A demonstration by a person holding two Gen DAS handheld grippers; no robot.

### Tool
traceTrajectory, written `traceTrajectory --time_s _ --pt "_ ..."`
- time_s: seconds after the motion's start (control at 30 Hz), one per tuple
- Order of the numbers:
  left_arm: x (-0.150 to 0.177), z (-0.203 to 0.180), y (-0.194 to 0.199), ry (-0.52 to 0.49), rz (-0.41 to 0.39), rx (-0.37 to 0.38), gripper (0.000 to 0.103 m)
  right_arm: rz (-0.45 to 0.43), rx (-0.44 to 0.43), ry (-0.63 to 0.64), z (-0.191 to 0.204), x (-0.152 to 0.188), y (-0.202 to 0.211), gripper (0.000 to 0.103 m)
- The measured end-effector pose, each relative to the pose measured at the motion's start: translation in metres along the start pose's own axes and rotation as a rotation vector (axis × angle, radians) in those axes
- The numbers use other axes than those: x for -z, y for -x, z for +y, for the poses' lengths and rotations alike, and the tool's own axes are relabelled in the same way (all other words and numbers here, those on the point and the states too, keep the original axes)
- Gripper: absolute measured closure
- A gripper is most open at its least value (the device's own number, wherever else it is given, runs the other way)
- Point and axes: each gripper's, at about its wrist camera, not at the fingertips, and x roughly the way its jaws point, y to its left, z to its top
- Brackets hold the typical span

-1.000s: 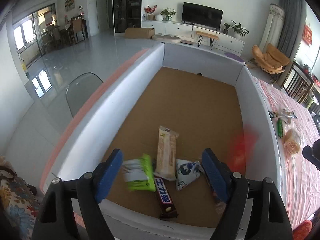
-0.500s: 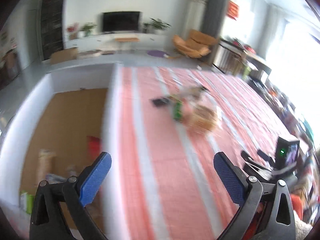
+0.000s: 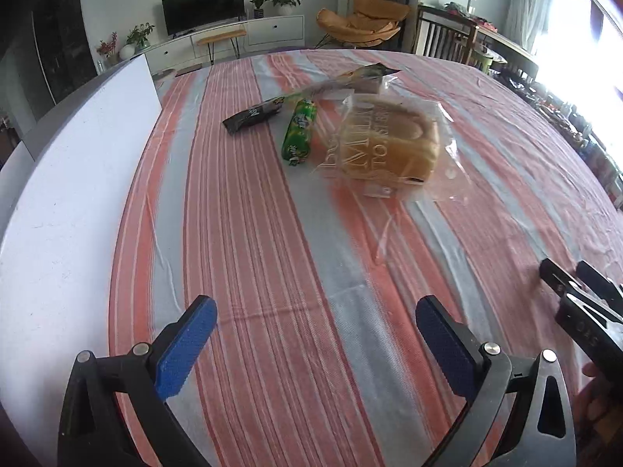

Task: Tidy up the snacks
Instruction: 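Withdraw both open tools from the box back over the tablecloth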

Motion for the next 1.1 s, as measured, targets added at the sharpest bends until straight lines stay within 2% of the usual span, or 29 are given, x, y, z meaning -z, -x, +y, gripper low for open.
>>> traceTrajectory --time_s 0.13,0.17,1.1 --pt "0.0019 0.0089 -0.0100 0.022 0.008 -0.029 0.000 0.003 -0.004 -0.003 -0.0014 -0.0001 -0.0021 0.026" --pt "0.0023 0.0099 -0.0108 0.022 -0.013 -0.033 0.000 0.004 -0.008 -0.009 -0.0024 0.0001 -0.0021 0.026" --pt "0.0056 0.0100 -0.0084 0.029 -0.036 -0.039 0.000 0.019 -0.027 -0.030 -0.0066 0.0003 -0.0024 0.018"
